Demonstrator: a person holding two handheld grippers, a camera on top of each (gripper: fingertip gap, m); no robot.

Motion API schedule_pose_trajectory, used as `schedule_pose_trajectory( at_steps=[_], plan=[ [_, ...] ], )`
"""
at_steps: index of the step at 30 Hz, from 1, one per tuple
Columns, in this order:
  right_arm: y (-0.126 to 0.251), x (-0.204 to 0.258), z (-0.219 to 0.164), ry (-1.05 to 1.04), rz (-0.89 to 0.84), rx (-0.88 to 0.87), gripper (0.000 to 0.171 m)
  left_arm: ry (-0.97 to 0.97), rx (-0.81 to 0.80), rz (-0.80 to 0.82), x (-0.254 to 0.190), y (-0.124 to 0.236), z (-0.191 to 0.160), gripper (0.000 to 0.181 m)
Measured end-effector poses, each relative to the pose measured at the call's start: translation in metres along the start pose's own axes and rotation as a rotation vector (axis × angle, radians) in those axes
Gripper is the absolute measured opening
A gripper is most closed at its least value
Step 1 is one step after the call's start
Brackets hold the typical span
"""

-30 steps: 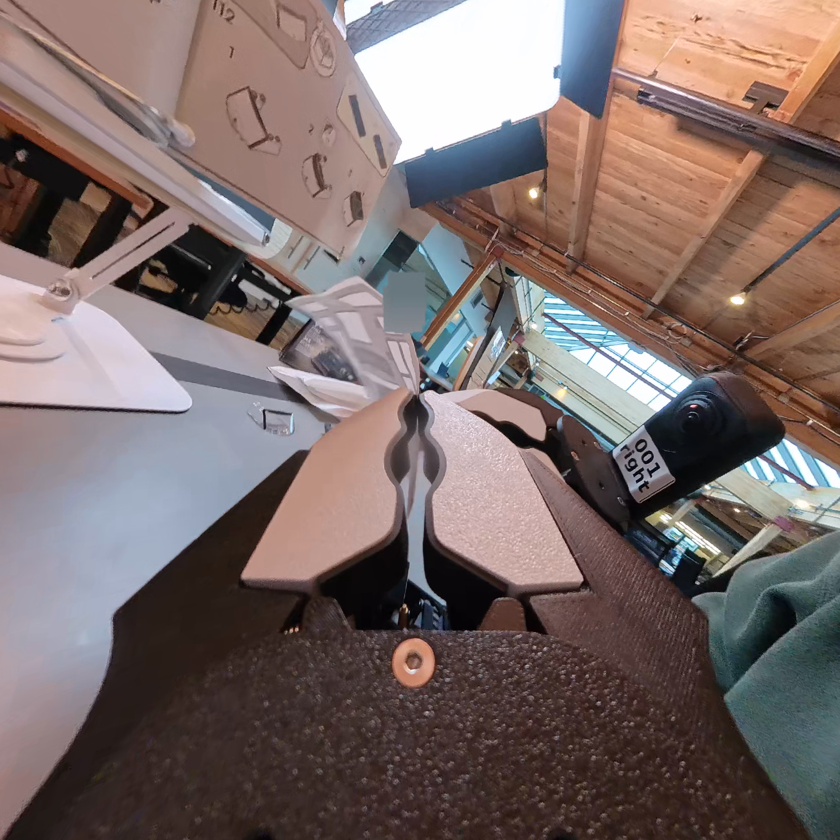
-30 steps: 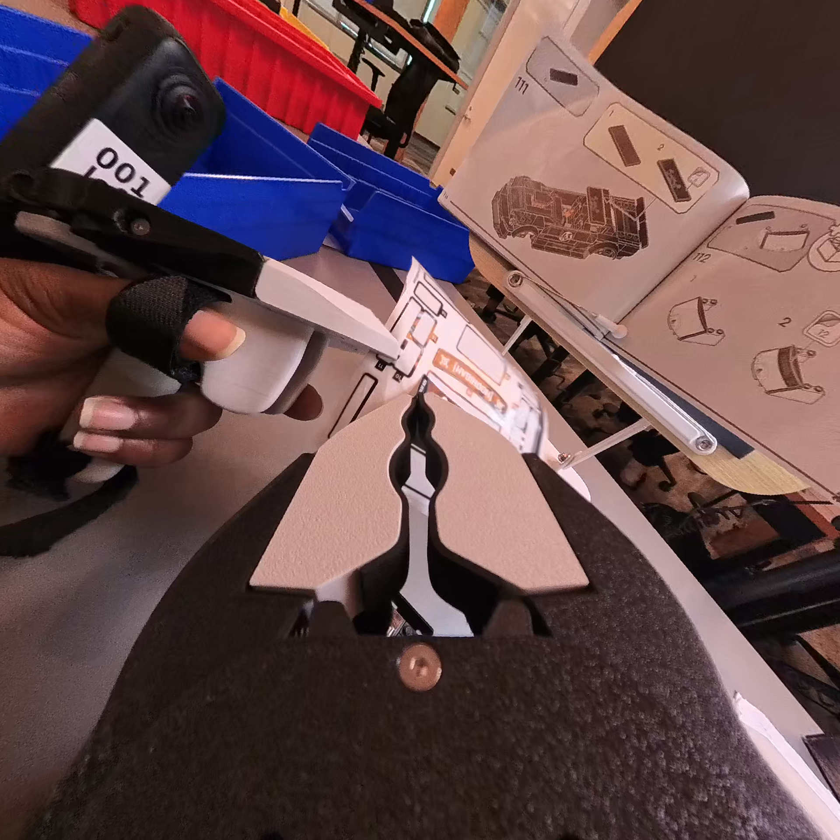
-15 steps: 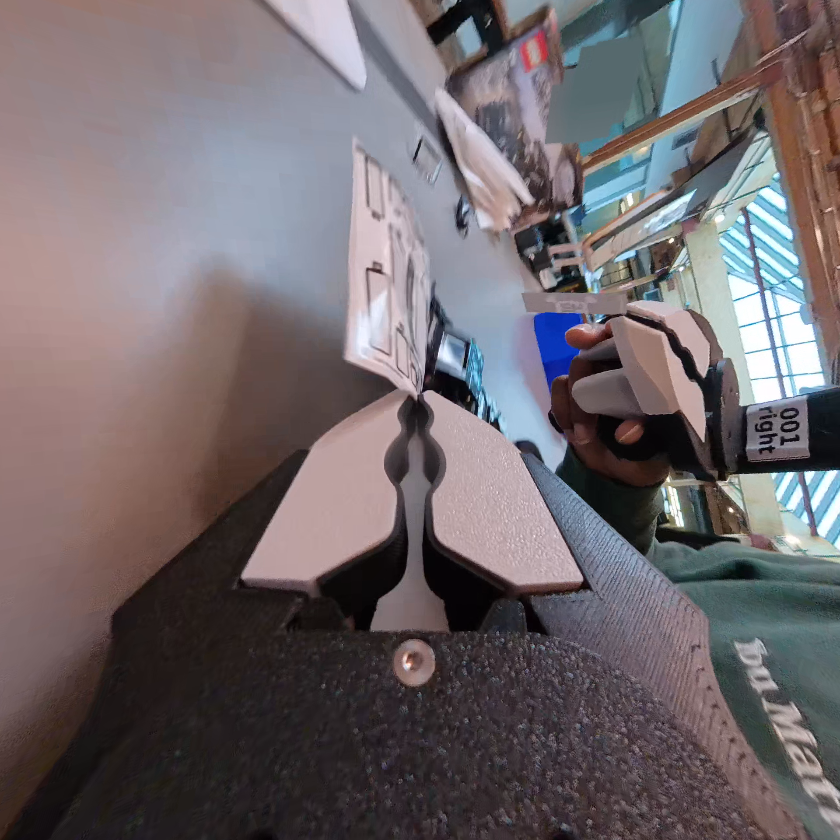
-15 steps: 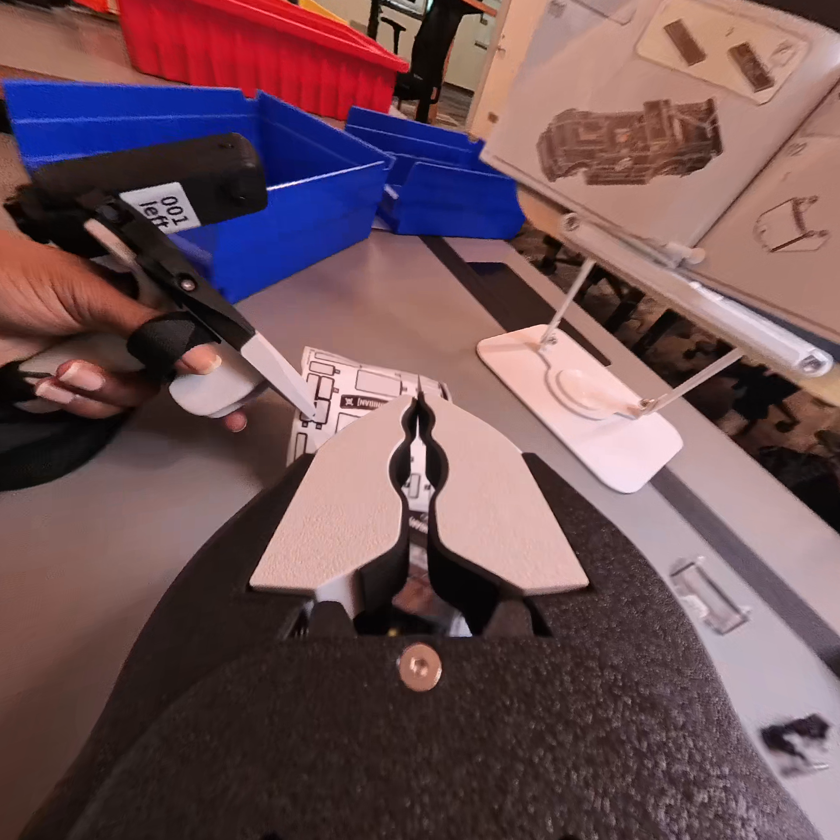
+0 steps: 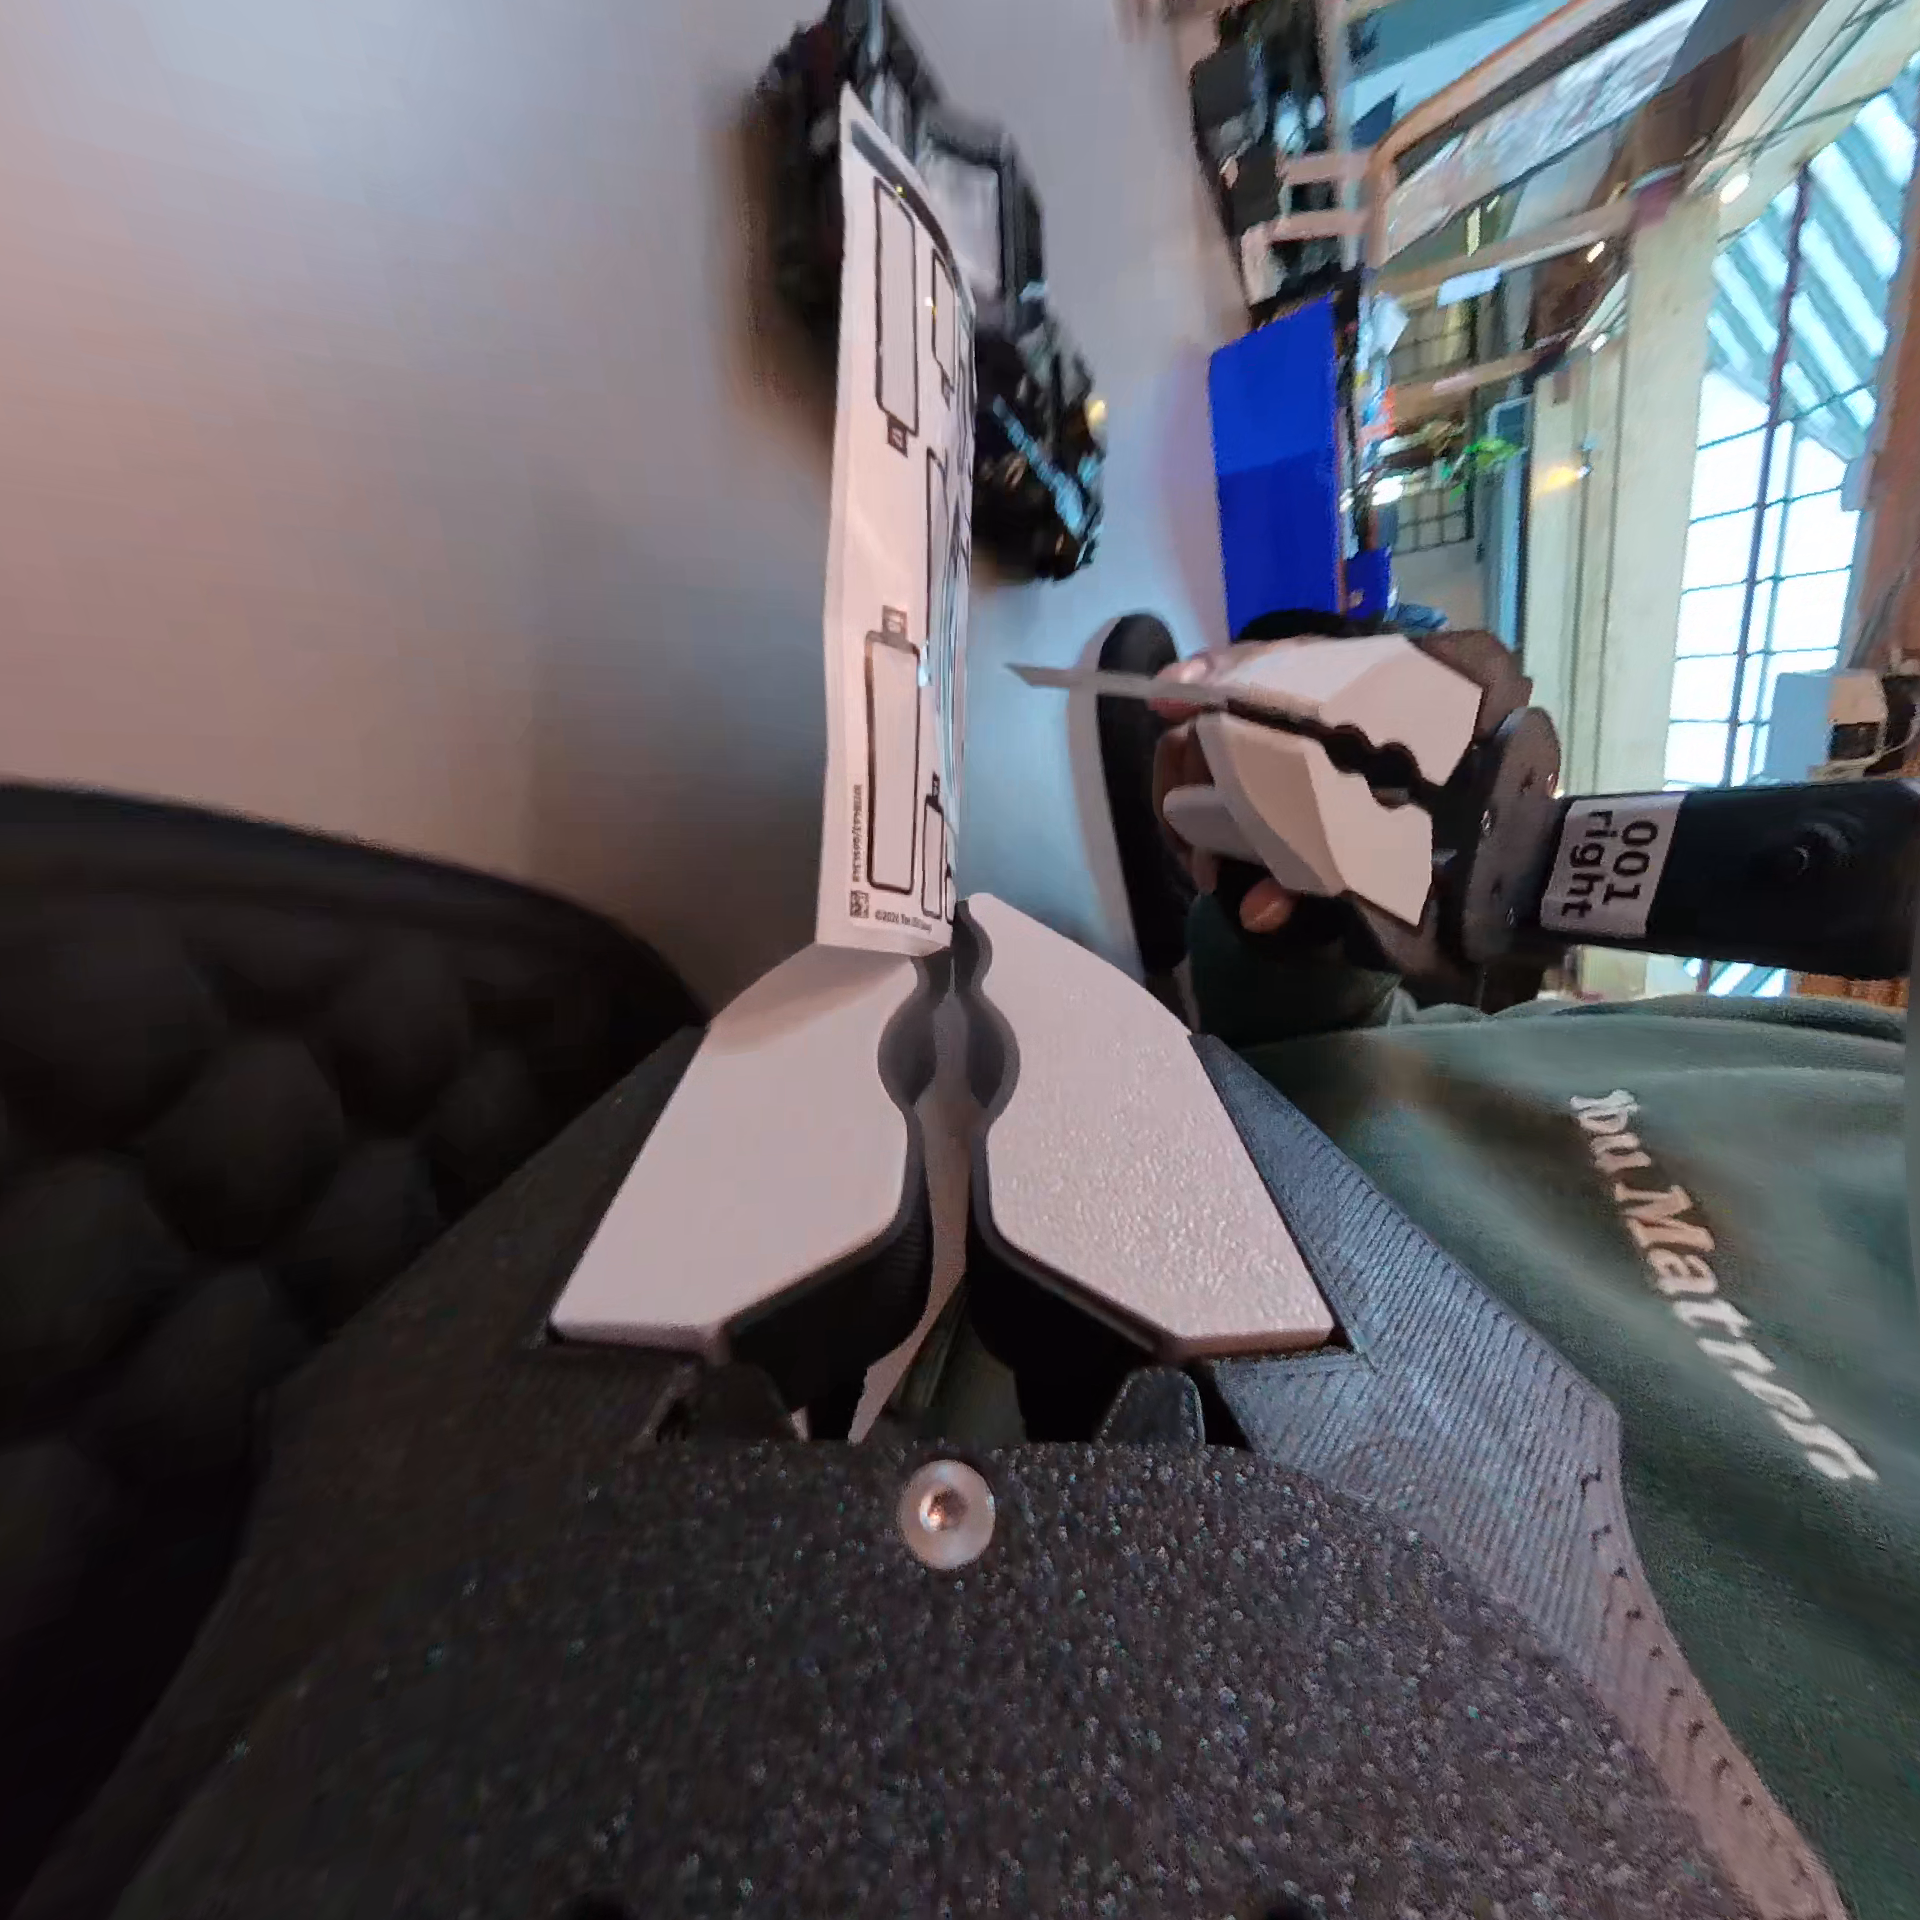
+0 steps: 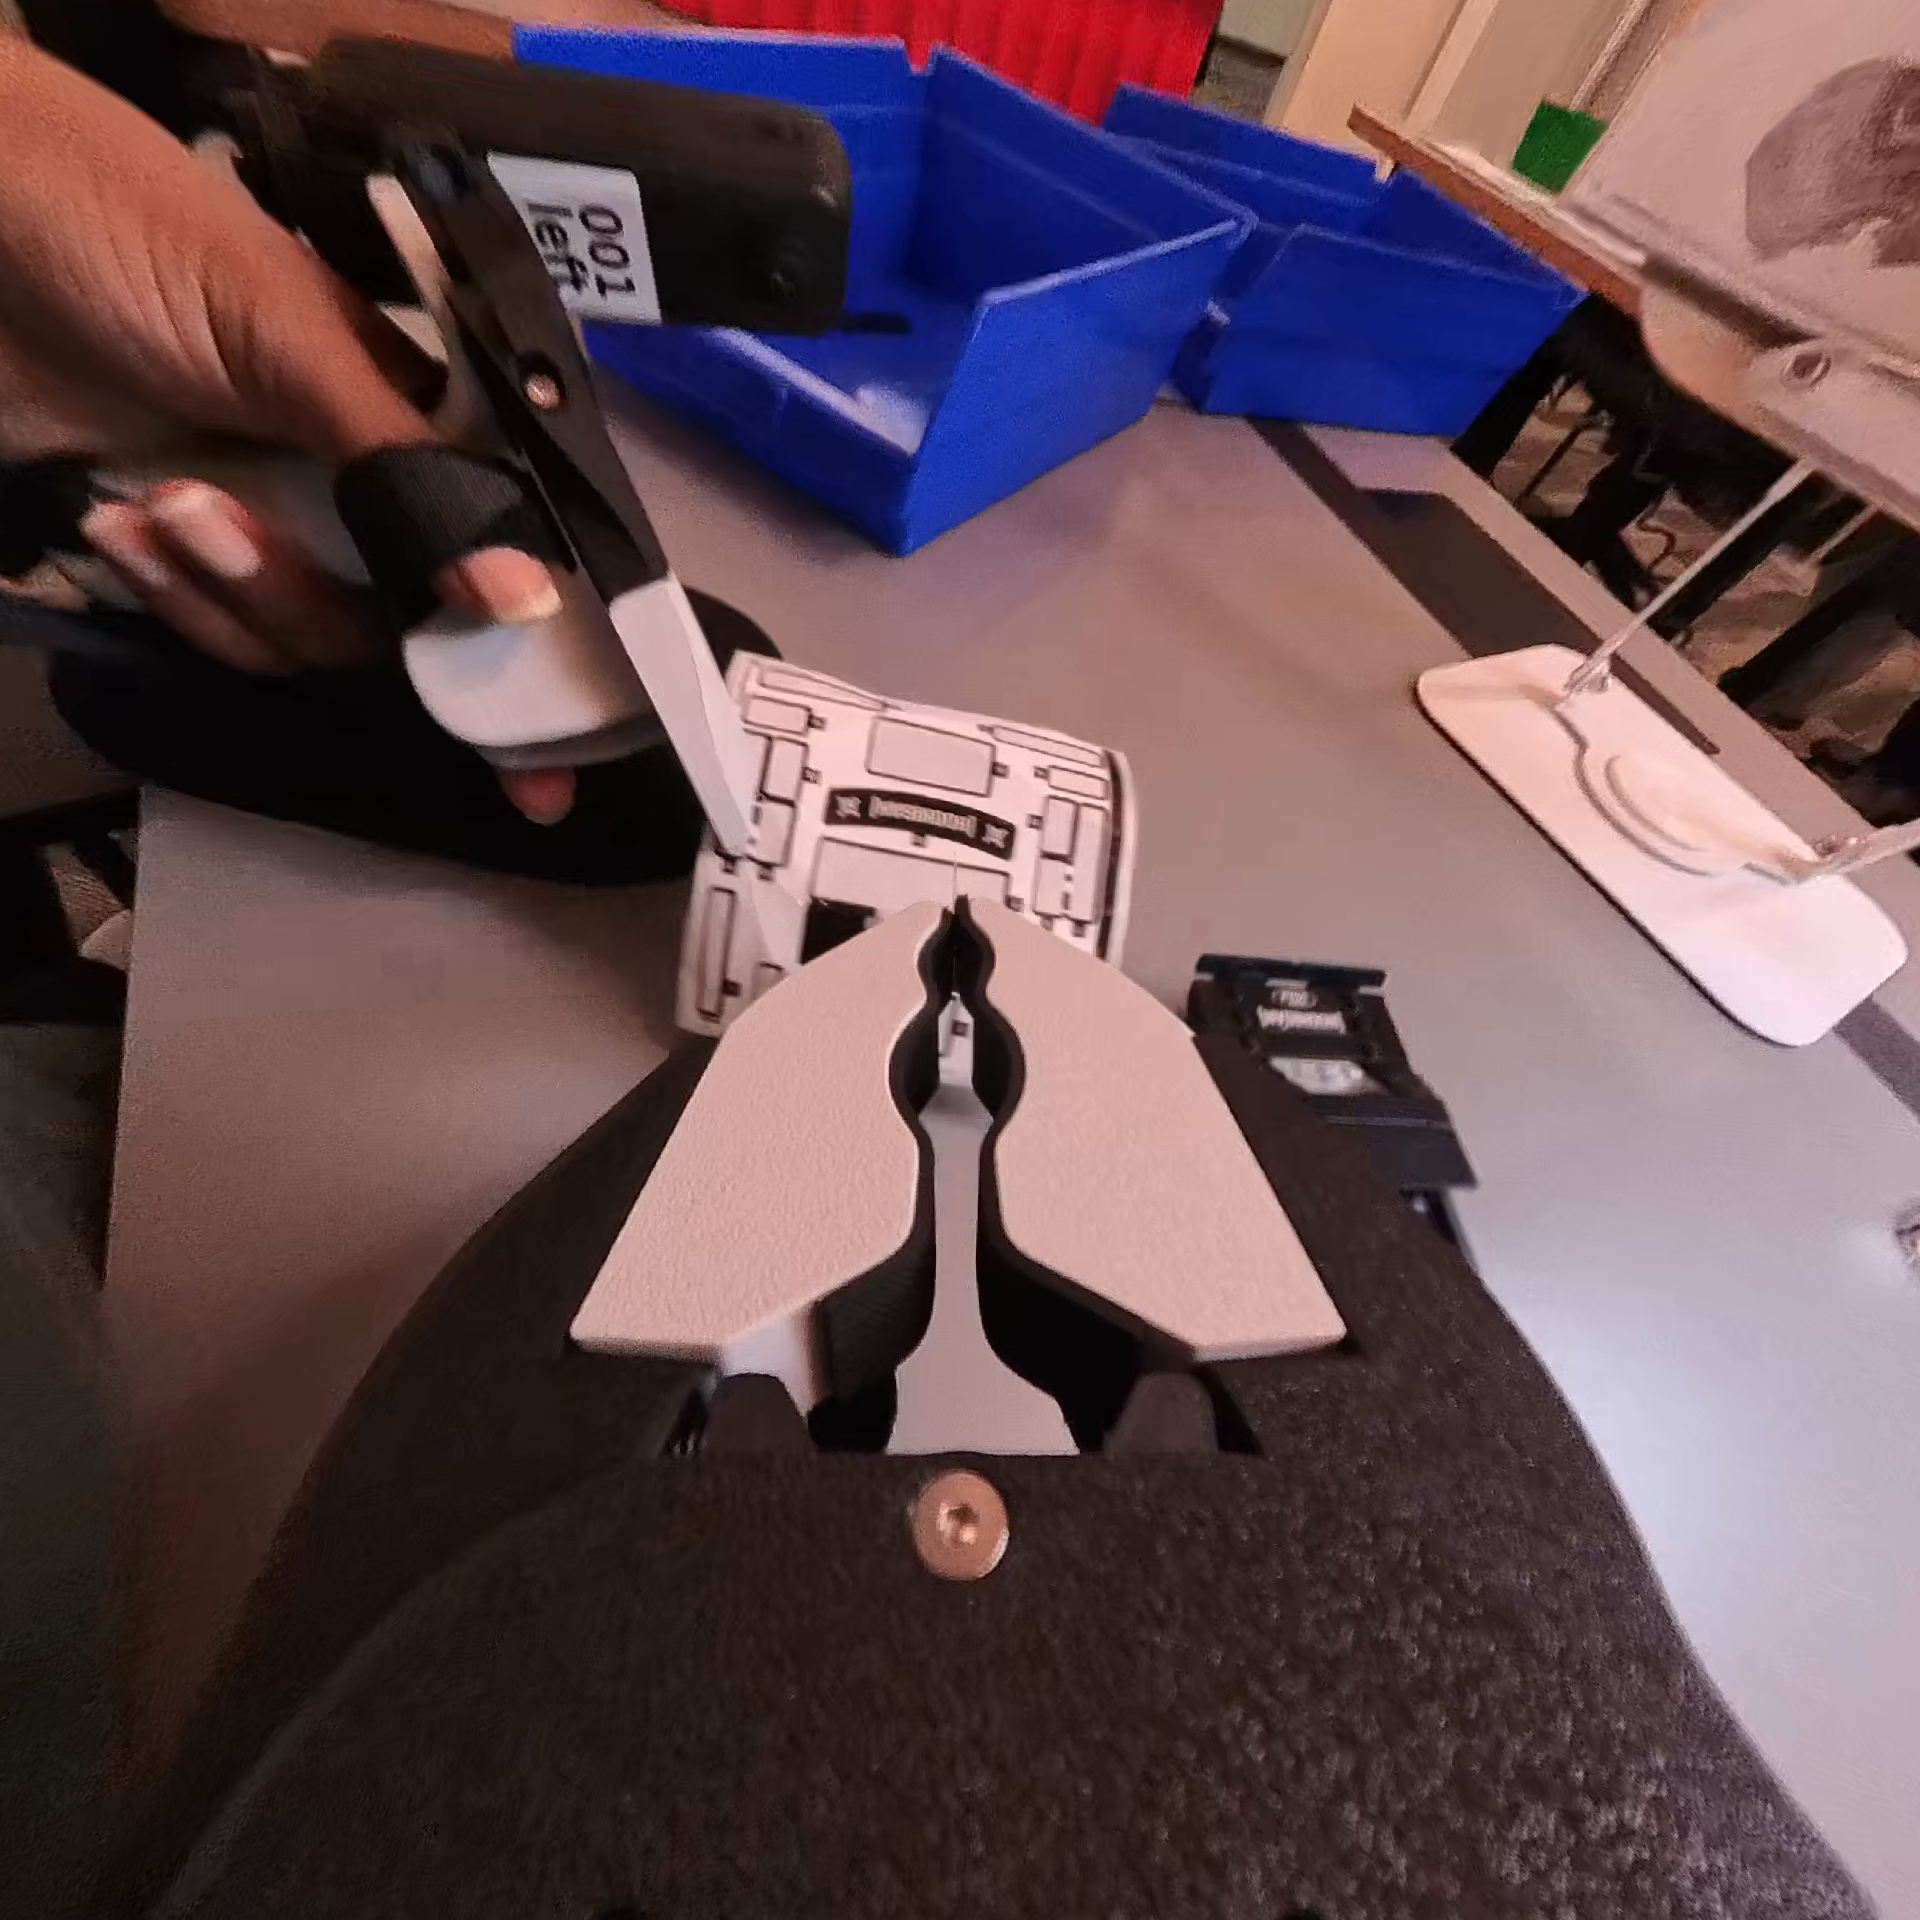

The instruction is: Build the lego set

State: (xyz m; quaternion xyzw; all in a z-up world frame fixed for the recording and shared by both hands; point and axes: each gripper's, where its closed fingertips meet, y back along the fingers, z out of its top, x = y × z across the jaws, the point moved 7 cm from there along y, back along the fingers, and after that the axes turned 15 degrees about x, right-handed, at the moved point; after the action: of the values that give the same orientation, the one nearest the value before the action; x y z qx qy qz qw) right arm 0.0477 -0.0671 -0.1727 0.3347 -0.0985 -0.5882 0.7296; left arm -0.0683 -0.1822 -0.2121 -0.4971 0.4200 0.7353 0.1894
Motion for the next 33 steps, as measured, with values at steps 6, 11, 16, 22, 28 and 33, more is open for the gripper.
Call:
schedule_pose_trajectory(
  at_steps=[6,11,16,22,28,33],
  plan=[
    [-0.010,-0.006,-0.009,-0.004,-0.057,0.013,0.000,-0.041,0.087,0.019,-0.002,-0.017,0.019,0.002],
    [-0.006,-0.017,-0.007,0.007,-0.105,0.007,0.000,-0.072,0.124,0.059,-0.008,-0.021,0.037,0.039],
    [-0.008,-0.015,-0.018,0.032,-0.121,0.012,0.000,-0.158,0.106,0.205,-0.013,-0.002,0.024,0.061],
    [-0.021,0.006,-0.013,0.179,-0.147,0.038,0.000,-0.356,0.270,0.367,-0.013,-0.001,0.001,0.068],
    [-0.021,0.011,-0.012,0.216,-0.167,0.056,0.000,-0.552,0.390,0.584,-0.011,0.047,0.004,0.049],
    [-0.031,0.019,-0.007,0.291,-0.194,0.053,0.000,-0.760,0.293,0.535,-0.017,0.027,0.016,0.031]
  ],
)
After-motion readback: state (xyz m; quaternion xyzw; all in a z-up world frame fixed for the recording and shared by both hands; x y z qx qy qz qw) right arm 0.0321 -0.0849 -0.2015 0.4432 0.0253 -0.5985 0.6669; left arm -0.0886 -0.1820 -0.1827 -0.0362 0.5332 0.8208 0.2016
